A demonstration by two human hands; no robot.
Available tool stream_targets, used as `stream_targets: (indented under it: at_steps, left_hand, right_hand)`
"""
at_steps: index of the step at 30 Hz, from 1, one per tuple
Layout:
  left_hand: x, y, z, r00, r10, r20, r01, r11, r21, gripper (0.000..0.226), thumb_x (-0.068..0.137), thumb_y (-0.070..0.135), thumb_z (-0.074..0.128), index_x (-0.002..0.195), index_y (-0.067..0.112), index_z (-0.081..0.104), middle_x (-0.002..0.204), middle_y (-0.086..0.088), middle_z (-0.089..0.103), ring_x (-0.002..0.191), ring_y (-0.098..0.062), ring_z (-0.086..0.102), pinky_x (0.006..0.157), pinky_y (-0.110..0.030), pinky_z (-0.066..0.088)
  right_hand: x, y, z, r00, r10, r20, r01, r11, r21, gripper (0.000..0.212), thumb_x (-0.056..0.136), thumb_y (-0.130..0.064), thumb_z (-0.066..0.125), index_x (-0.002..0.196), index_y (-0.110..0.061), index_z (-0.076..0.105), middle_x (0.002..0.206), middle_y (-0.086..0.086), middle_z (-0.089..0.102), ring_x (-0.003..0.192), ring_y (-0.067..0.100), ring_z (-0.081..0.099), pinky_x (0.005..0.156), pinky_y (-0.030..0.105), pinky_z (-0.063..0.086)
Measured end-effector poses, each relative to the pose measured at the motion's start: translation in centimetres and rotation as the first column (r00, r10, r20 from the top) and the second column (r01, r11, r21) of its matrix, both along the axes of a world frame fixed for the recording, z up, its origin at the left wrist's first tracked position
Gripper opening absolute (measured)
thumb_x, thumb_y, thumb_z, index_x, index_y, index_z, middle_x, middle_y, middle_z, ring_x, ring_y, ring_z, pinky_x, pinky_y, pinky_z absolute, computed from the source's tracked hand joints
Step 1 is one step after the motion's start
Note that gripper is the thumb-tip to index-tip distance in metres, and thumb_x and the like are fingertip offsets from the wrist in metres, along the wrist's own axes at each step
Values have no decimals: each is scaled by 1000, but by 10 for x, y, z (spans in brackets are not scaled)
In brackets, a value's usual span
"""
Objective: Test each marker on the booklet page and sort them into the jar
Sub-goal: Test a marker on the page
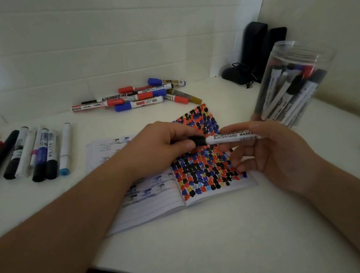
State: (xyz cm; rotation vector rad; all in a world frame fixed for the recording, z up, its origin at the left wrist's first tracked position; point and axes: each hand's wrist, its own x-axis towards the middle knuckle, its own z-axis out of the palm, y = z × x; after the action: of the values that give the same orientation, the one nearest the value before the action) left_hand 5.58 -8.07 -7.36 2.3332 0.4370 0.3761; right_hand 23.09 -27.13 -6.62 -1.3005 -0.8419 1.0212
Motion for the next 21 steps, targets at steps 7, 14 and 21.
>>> stream_targets:
  at_steps: [7, 14, 21]
  left_hand:
    - [-7, 0, 4, 989, -45, 139, 73, 975, -207, 25, 74, 17, 85, 91, 32, 76, 89, 14, 78, 86, -3, 73, 80, -16, 56]
    - [-4, -6, 1, 988, -80, 130, 84, 996, -24, 20, 62, 41, 87, 78, 40, 75, 80, 19, 74, 77, -1, 69, 69, -17, 55]
    - [-2, -1, -2, 989, -37, 143, 41, 999, -25, 14, 70, 27, 90, 79, 29, 79, 79, 14, 75, 76, -5, 69, 73, -29, 58]
  right_hand:
    - [-5, 2, 5, 959, -259, 115, 256, 966, 35, 7, 103, -18, 58, 102, -11, 59, 83, 18, 71, 57, 24, 59, 46, 28, 50]
    - [-8, 7, 3, 954, -253, 160, 264, 963, -52, 14, 107, -22, 53, 100, -10, 52, 80, 14, 70, 52, 24, 54, 43, 27, 39]
    - [-7, 9, 7, 970, -196, 147, 205, 978, -47, 16, 106, -26, 54, 102, -12, 49, 84, 14, 73, 58, 26, 58, 45, 26, 36]
